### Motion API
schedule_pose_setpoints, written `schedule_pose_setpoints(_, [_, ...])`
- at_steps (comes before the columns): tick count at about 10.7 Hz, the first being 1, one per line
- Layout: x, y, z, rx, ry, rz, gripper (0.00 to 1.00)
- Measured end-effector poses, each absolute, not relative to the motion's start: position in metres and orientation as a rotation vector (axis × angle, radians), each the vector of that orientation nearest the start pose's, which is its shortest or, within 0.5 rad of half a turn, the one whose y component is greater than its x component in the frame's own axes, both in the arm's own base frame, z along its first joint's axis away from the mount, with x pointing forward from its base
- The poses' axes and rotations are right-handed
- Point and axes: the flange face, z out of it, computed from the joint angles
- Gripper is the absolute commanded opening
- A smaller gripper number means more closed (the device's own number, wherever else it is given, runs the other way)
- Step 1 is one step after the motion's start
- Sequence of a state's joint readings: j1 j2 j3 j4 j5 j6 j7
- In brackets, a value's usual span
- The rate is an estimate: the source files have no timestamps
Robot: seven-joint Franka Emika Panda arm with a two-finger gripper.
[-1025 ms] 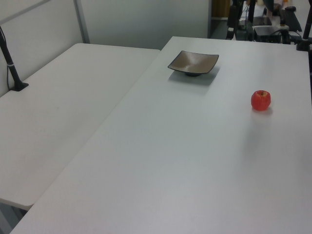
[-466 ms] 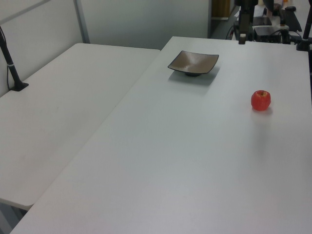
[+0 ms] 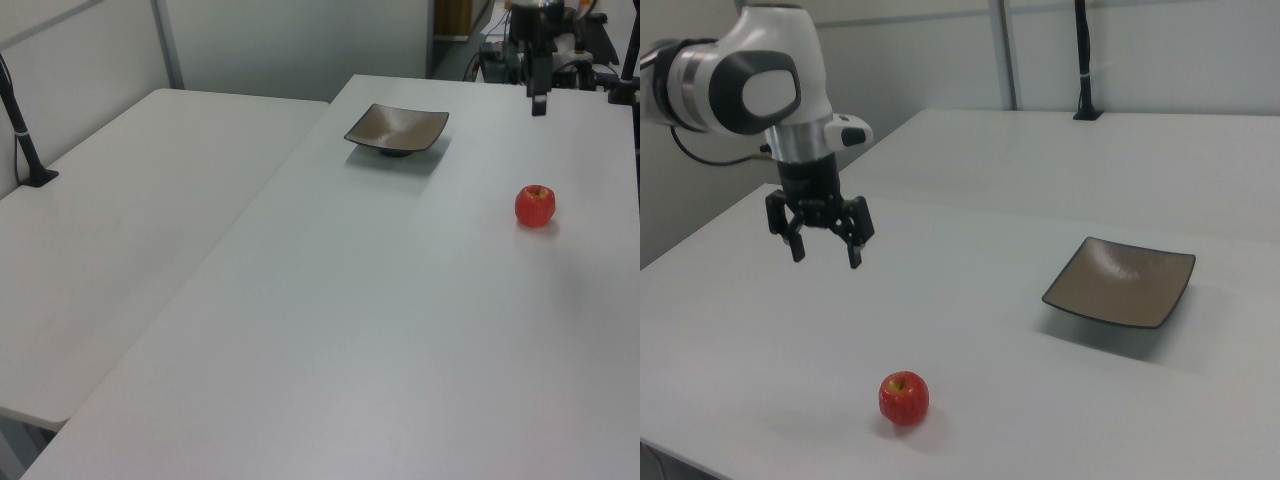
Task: Apples placed on a ceramic plate
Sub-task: 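Move the open gripper over the red apple and lower around it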
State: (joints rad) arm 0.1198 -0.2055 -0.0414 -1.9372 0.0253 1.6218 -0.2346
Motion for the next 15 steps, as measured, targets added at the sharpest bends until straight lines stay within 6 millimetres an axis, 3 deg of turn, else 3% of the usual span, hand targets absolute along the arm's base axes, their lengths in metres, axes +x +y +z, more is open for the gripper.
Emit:
schedule_pose_setpoints(3, [0.472,0.026,0.528,-3.106,-0.480,0.188,1.00])
schedule_pose_setpoints(9, [0.468,0.000,0.441,-3.197,-0.506,0.114,1.00])
schedule_pose_setpoints(15, [0.479,-0.012,0.378,-3.210,-0.512,0.168,1.00])
